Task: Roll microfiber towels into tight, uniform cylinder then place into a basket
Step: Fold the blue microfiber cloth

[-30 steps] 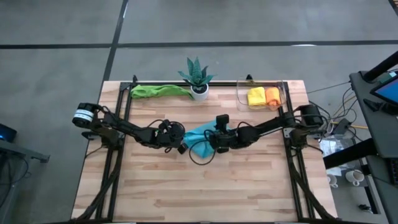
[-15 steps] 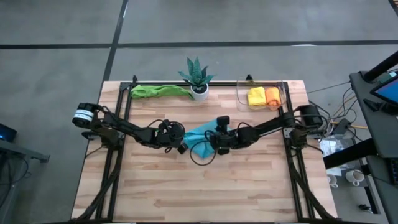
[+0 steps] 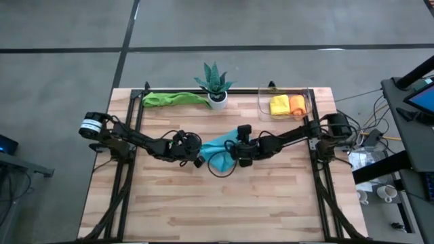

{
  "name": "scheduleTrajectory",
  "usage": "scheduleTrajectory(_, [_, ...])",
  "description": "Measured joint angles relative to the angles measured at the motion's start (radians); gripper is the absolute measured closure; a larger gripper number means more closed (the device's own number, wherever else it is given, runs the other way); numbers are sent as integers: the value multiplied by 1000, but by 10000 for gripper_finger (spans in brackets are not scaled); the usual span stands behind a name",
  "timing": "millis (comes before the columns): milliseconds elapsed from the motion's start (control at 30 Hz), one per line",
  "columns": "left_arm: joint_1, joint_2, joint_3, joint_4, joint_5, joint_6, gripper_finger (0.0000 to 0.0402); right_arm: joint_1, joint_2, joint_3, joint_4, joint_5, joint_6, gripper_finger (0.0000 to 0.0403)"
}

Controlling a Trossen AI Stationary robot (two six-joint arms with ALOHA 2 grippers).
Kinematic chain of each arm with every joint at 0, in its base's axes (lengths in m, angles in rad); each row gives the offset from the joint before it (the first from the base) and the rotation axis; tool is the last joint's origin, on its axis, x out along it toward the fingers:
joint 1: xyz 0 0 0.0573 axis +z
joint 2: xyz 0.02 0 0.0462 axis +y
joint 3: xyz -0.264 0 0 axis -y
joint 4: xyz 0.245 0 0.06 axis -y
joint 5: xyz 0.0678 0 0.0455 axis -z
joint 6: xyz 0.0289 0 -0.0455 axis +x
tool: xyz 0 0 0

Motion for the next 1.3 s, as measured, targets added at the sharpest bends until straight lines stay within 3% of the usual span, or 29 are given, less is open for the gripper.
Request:
scheduleTrajectory(600, [0, 0, 0, 4, 0, 0, 402, -42, 10, 0, 62, -30, -35, 255])
scheduleTrajectory(700, [0, 0, 0, 5, 0, 0, 402, -43, 10, 0, 63, -28, -37, 280])
scheduleTrajectory(900, [0, 0, 0, 5, 0, 0, 402, -52, 10, 0, 61, -27, -41, 380])
scheduleTrajectory(1067, [0, 0, 0, 10, -1, 3, 402, -56, 5, -1, 51, 13, -56, 393])
scheduleTrajectory(1300, [0, -62, 33, 34, -210, 225, 402, -54, -126, 59, -167, 85, -9, 395])
